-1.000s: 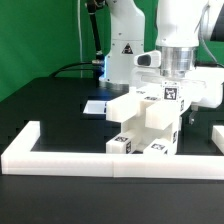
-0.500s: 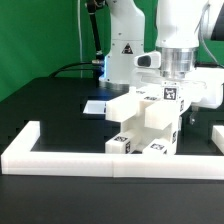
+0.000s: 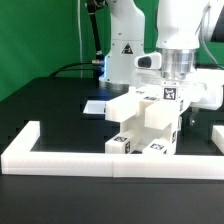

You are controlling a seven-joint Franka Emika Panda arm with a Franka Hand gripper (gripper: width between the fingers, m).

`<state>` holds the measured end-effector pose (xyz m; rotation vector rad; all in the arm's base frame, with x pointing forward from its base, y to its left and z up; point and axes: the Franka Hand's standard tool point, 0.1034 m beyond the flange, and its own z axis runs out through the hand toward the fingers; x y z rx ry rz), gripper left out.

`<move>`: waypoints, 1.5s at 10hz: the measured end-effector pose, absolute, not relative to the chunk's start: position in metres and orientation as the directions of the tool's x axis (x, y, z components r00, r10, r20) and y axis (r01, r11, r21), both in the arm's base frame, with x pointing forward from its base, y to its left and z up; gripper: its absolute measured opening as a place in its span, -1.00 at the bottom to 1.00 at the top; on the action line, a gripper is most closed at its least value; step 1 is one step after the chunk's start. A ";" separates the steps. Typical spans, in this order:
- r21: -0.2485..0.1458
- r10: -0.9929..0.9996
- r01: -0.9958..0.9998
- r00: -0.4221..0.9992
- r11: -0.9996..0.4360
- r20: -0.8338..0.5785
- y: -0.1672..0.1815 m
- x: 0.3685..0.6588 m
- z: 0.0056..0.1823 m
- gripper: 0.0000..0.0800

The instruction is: Assemble chair

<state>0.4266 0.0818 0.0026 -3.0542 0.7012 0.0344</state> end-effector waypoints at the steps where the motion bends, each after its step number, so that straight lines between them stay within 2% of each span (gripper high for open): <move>1: -0.001 -0.434 -0.435 0.900 -0.901 -0.029 0.081 0.426 0.002 0.62; 14: 0.000 -0.437 -0.437 0.898 -0.899 -0.046 0.077 0.428 0.003 0.62; 15: 0.000 -0.437 -0.437 0.898 -0.899 -0.046 0.077 0.428 0.003 0.37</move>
Offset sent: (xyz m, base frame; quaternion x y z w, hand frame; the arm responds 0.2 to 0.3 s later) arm -0.0107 -0.0001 -0.0038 -0.0025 0.0010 -0.0100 0.9999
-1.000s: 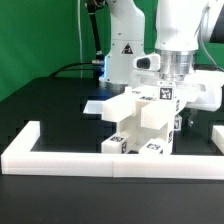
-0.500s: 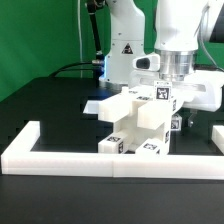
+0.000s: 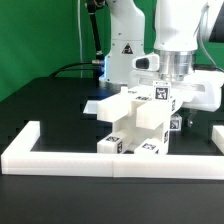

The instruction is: Assemble chair

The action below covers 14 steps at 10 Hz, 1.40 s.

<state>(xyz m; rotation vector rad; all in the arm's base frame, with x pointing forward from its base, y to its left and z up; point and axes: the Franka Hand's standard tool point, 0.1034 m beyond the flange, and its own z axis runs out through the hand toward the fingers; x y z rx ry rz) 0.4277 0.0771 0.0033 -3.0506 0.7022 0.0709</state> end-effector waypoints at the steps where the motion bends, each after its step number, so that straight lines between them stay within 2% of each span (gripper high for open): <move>1: 0.000 -0.437 -0.437 0.898 -0.899 -0.046 0.077 0.428 0.003 0.37; 2: 0.000 -0.437 -0.437 0.898 -0.899 -0.046 0.077 0.428 0.003 -0.10; 3: -0.001 -0.437 -0.437 0.898 -0.899 -0.046 0.077 0.428 0.004 -0.26; 9: -0.001 -0.439 -0.440 0.897 -0.898 -0.045 0.077 0.428 0.004 -0.27; 12: 0.007 -0.473 -0.473 0.880 -0.881 -0.049 0.073 0.410 0.005 -0.27; 14: 0.001 -0.502 -0.502 0.863 -0.865 -0.060 0.078 0.398 0.014 -0.27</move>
Offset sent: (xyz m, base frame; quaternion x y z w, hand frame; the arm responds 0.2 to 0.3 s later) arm 0.0000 0.0000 0.0000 0.0000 0.0000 0.0000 1.0000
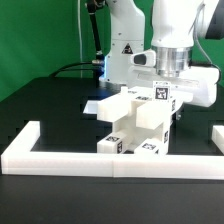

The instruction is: Assemble chair

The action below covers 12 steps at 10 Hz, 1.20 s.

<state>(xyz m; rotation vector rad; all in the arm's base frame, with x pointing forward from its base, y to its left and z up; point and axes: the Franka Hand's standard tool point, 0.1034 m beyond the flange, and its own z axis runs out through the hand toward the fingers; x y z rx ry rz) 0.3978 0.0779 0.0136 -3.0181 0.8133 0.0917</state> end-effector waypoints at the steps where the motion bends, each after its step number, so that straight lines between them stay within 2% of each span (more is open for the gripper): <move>1: -0.007 -0.499 -0.501 0.864 -0.866 -0.073 0.080 0.395 0.020 -0.27; 5: -0.069 -0.525 -0.534 0.843 -0.843 -0.115 0.083 0.404 0.058 -0.27; 9: -0.060 -0.548 -0.557 0.828 -0.828 -0.120 0.083 0.403 0.055 -0.27; 10: -0.051 -0.516 -0.525 0.848 -0.850 -0.121 0.091 0.396 0.060 -0.27; 12: -0.068 -0.503 -0.515 0.853 -0.855 -0.140 0.091 0.398 0.076 -0.27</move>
Offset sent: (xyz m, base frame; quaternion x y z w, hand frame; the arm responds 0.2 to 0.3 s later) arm 0.0003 -0.0080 0.0427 0.0090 -0.0361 0.0074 0.9993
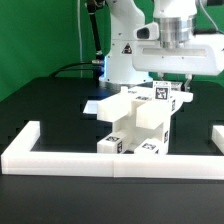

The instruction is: Assemble chair

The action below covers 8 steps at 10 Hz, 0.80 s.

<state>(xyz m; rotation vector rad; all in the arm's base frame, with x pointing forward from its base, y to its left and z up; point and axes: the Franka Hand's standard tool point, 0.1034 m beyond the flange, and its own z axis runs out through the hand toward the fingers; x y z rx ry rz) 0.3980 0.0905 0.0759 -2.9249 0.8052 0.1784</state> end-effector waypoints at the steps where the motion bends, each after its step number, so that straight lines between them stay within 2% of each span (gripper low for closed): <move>1: -0.085 -0.504 -0.519 0.850 -0.850 -0.151 0.089 0.401 0.088 -0.27; 6: -0.139 -0.513 -0.534 0.843 -0.834 -0.160 0.054 0.428 0.121 -0.27; 8: -0.143 -0.512 -0.531 0.846 -0.835 -0.151 0.050 0.432 0.123 -0.27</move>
Offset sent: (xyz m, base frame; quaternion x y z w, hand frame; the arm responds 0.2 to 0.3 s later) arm 0.0197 -0.0324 0.0317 0.0051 -0.0042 -0.0476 0.9988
